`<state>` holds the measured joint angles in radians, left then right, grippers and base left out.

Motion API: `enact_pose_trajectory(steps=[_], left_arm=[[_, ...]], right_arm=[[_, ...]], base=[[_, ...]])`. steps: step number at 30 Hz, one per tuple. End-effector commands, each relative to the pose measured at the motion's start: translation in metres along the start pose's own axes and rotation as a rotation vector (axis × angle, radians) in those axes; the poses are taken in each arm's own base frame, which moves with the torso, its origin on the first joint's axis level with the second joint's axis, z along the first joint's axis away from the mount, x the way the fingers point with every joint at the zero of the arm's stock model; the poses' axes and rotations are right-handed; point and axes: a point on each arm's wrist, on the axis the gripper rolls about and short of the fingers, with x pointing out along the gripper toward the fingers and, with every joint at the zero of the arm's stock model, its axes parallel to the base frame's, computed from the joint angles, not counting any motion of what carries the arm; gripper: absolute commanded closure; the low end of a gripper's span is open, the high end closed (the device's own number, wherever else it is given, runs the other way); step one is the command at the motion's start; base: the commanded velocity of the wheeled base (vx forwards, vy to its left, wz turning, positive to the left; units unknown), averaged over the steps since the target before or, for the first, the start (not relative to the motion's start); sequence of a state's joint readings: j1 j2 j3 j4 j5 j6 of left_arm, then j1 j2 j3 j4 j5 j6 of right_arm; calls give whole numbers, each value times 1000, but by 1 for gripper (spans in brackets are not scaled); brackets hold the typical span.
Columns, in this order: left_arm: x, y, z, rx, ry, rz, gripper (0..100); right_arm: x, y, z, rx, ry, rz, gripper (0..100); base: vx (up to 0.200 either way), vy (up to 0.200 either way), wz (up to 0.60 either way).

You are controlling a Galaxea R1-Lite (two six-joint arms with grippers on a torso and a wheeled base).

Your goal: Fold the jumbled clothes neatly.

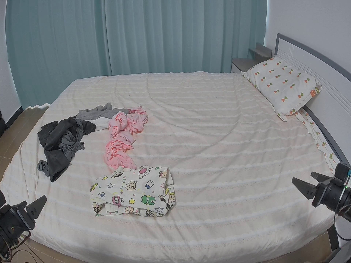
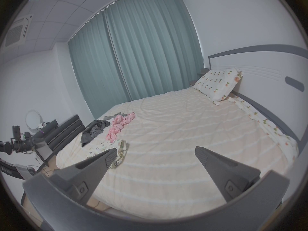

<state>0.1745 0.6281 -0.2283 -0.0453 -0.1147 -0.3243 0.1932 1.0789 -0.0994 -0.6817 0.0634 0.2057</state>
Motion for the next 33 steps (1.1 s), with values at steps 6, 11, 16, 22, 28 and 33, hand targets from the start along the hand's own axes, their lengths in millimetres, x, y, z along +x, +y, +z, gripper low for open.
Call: enact_pose_trajectory(steps=[6, 11, 16, 22, 28, 33], left_arm=[[-65, 3, -30, 88, -295, -48, 0], [-64, 8, -43, 160, -312, -37, 0], [-60, 9, -48, 176, -291, -36, 0], [-54, 12, -54, 238, -268, -44, 0], [-42, 13, -62, 343, -324, -152, 0], [-44, 7, -54, 367, -294, -300, 0]], right_arm=[[-111, -4, -42, -154, -186, -91, 0], [-124, -5, -56, -179, -266, -186, 0], [-131, -4, -74, -222, -313, -263, 0], [-121, -6, -89, -257, -304, -176, 0], [-118, -7, -92, -263, -292, -150, 0], [-118, -7, -93, -263, -293, -150, 0]], base=[[0, 0, 0], [0, 0, 0], [0, 0, 0], [0, 0, 0], [0, 0, 0], [0, 0, 0]])
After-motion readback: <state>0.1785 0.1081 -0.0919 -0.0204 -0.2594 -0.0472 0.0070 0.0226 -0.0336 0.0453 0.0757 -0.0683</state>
